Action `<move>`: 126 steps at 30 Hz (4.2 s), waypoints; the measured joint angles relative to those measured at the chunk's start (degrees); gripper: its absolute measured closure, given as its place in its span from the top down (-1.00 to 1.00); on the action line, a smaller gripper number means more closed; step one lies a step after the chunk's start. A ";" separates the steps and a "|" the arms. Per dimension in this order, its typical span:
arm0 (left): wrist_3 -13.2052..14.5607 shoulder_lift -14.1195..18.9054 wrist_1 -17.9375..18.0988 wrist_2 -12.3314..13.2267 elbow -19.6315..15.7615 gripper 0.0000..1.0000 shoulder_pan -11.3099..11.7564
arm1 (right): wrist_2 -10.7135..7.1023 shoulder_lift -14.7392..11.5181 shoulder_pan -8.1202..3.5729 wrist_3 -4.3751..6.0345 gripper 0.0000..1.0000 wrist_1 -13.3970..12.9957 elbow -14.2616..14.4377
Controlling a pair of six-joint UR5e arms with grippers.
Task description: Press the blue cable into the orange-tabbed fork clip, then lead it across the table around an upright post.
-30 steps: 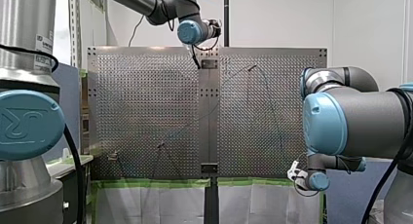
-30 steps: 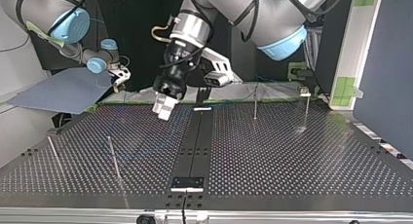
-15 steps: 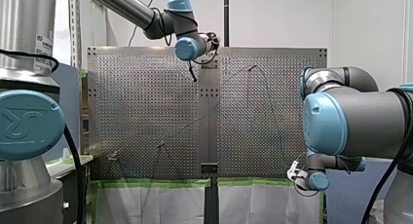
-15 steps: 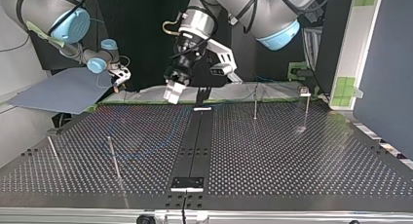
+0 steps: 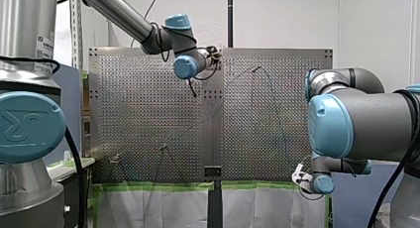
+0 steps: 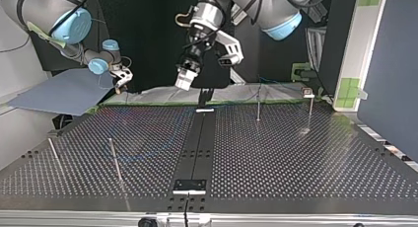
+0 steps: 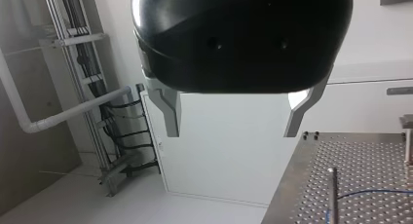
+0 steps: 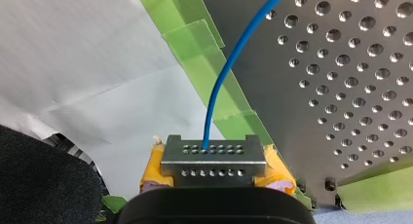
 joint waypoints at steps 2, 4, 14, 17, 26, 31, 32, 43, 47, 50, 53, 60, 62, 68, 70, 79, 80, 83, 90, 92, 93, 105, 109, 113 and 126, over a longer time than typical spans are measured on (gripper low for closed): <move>0.03 0.00 0.83 0.00 -1.12 0.96 0.00 | -0.01 0.00 0.00 0.00 -1.00 0.00 0.00; 0.05 0.00 1.30 0.00 -2.34 0.96 0.00 | -0.01 0.00 0.00 -0.01 -1.00 0.00 0.00; 0.07 0.00 1.63 0.00 -8.06 0.96 0.00 | -0.02 0.00 0.02 -0.05 -1.00 0.01 -0.02; 0.07 0.00 1.64 0.00 -9.79 0.96 0.00 | -0.01 -0.01 0.01 -0.04 -1.00 0.05 -0.02; 0.07 0.00 1.64 0.00 -15.20 0.96 0.00 | 0.05 -0.01 0.01 -0.09 -1.00 0.09 -0.03; 0.07 0.00 1.64 0.00 -17.35 0.96 0.00 | 0.05 -0.01 0.02 -0.09 -1.00 0.09 -0.02; 0.07 0.00 1.64 -0.01 -17.47 0.96 0.00 | 0.03 0.00 0.01 -0.08 -1.00 0.09 -0.02; 0.07 0.00 1.64 0.00 -17.71 0.96 0.00 | -0.28 -0.02 0.01 -0.33 -1.00 0.25 -0.02; 0.07 0.00 1.64 -0.01 -17.72 0.96 0.00 | -0.28 -0.07 -0.09 -0.41 -1.00 0.32 -0.02; 0.07 0.00 1.64 0.00 -17.72 0.96 0.00 | -0.28 -0.07 -0.17 -0.43 -1.00 0.39 -0.02; 0.07 0.00 1.64 0.00 -17.72 0.96 0.00 | -0.28 -0.07 -0.23 -0.44 -1.00 0.42 -0.01; 0.07 0.00 1.64 0.00 -17.72 0.96 0.00 | -0.28 -0.07 -0.26 -0.44 -1.00 0.44 -0.01; 0.07 0.00 1.64 0.00 -17.72 0.96 0.00 | -0.28 -0.08 -0.26 -0.44 -1.00 0.44 -0.01; 0.07 0.00 1.64 -0.01 -17.72 0.96 0.00 | -0.28 -0.08 -0.26 -0.44 -1.00 0.44 -0.01; 0.07 0.00 1.64 -0.01 -17.72 0.96 0.00 | -0.28 -0.08 -0.26 -0.44 -1.00 0.44 -0.01; 0.07 0.00 1.64 0.00 -17.72 0.96 0.00 | -0.28 -0.08 -0.26 -0.44 -1.00 0.44 -0.02; 0.07 0.00 1.64 -0.01 -17.72 0.96 0.00 | -0.28 -0.08 -0.26 -0.44 -1.00 0.44 -0.01; 0.07 0.00 1.64 0.00 -17.72 0.96 0.00 | -0.28 -0.08 -0.26 -0.44 -1.00 0.44 -0.01; 0.07 0.00 1.64 -0.01 -17.72 0.96 0.00 | -0.28 -0.08 -0.26 -0.44 -1.00 0.44 -0.01; 0.07 0.00 1.64 0.00 -17.72 0.96 0.00 | -0.28 -0.08 -0.26 -0.44 -1.00 0.44 -0.01; 0.07 0.00 1.64 0.00 -17.72 0.96 0.00 | -0.28 -0.08 -0.26 -0.44 -1.00 0.44 -0.01; 0.07 0.00 1.64 0.00 -17.72 0.96 0.00 | -0.28 -0.08 -0.26 -0.44 -1.00 0.44 -0.01; 0.07 0.00 1.64 0.00 -17.72 0.96 0.00 | -0.28 -0.08 -0.26 -0.44 -1.00 0.44 -0.01; 0.07 0.00 1.64 0.00 -17.72 0.96 0.00 | -0.28 -0.08 -0.26 -0.44 -1.00 0.44 -0.01; 0.07 0.00 1.64 0.00 -17.72 0.96 0.00 | -0.28 -0.08 -0.26 -0.44 -1.00 0.44 -0.01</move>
